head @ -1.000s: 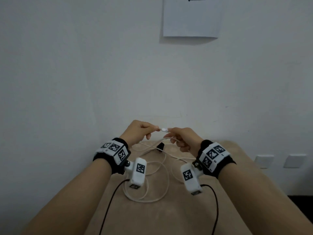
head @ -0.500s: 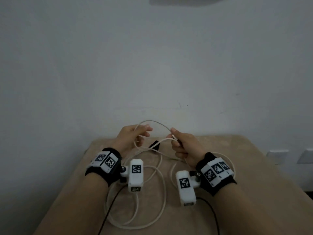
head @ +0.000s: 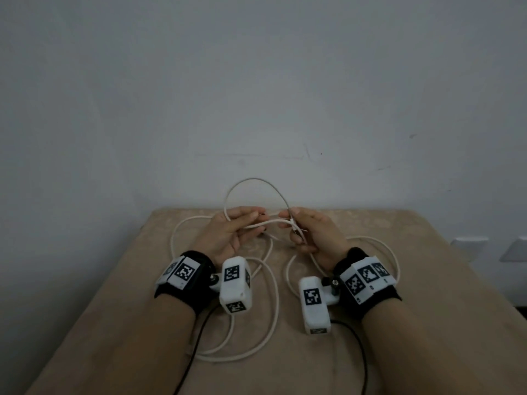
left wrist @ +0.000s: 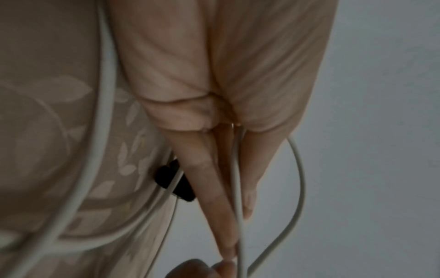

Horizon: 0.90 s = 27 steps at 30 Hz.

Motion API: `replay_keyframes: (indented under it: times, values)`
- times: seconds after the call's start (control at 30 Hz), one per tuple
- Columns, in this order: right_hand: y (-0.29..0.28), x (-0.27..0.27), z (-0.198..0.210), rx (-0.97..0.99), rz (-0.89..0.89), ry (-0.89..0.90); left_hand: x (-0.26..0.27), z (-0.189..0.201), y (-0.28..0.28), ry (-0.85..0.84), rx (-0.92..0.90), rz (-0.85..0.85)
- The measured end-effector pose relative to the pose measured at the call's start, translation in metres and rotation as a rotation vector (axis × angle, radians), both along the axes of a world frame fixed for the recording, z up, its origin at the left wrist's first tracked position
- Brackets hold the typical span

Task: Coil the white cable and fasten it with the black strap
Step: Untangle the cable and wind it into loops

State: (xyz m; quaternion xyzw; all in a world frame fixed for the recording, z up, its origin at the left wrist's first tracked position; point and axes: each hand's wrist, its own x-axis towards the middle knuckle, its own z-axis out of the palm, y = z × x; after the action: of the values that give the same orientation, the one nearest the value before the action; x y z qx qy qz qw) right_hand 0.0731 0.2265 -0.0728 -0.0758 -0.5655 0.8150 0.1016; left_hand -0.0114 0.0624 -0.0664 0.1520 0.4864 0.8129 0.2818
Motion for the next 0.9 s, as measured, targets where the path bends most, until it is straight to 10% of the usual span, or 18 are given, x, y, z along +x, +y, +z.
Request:
replay_keyframes:
  times: [0.6,0.9]
  values:
    - [-0.005,0.003,-0.001,0.067,0.031,-0.018,0.006,-0.002,0.003,0.052,0.069,0.119]
    - [-0.01,-0.002,-0.004,0.017,-0.018,0.123,0.014,-0.003,0.003,0.096,-0.07,-0.154]
